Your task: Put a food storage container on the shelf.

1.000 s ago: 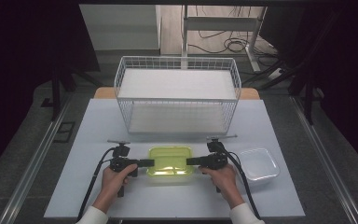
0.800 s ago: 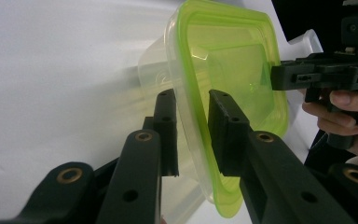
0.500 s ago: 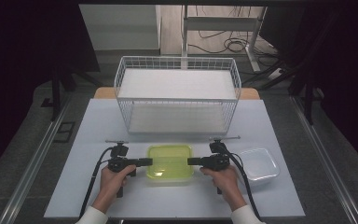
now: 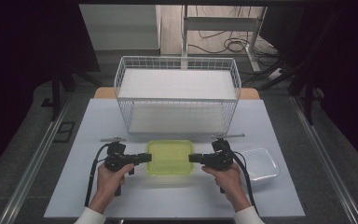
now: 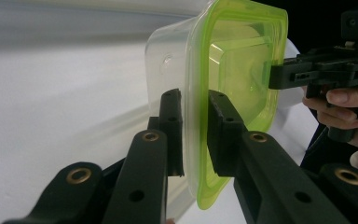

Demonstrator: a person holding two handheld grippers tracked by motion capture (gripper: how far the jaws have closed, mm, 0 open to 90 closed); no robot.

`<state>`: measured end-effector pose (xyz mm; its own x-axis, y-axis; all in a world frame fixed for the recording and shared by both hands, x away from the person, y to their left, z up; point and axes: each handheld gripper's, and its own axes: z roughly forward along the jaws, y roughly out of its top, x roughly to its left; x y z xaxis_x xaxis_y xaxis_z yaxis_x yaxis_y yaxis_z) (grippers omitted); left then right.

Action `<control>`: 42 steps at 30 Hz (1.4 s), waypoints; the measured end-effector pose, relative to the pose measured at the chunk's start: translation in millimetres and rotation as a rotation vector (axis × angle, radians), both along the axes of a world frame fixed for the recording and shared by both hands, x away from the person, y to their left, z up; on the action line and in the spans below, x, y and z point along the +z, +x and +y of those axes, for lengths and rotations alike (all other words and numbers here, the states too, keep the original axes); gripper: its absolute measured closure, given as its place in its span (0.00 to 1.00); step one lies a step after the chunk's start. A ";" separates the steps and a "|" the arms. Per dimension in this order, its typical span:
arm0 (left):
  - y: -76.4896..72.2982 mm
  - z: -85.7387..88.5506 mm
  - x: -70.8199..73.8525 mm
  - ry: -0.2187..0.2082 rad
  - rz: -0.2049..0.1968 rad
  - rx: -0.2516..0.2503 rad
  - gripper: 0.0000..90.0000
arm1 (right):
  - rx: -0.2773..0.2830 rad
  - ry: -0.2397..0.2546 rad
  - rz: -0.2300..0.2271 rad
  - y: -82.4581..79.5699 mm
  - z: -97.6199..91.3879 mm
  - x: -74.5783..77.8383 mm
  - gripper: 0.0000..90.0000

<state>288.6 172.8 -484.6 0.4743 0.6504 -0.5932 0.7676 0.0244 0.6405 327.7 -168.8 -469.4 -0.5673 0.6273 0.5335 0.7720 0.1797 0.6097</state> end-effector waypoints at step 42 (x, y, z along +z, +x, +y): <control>-26.7 4.4 54.3 -0.017 -0.207 -0.010 0.86 | 0.032 0.018 -0.252 -27.7 0.8 58.6 0.88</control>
<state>261.8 177.2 -430.2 0.5938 0.6356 -0.4934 0.6200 0.0294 0.7840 300.0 -167.9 -410.8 -0.7036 0.5984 0.3833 0.5891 0.1895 0.7855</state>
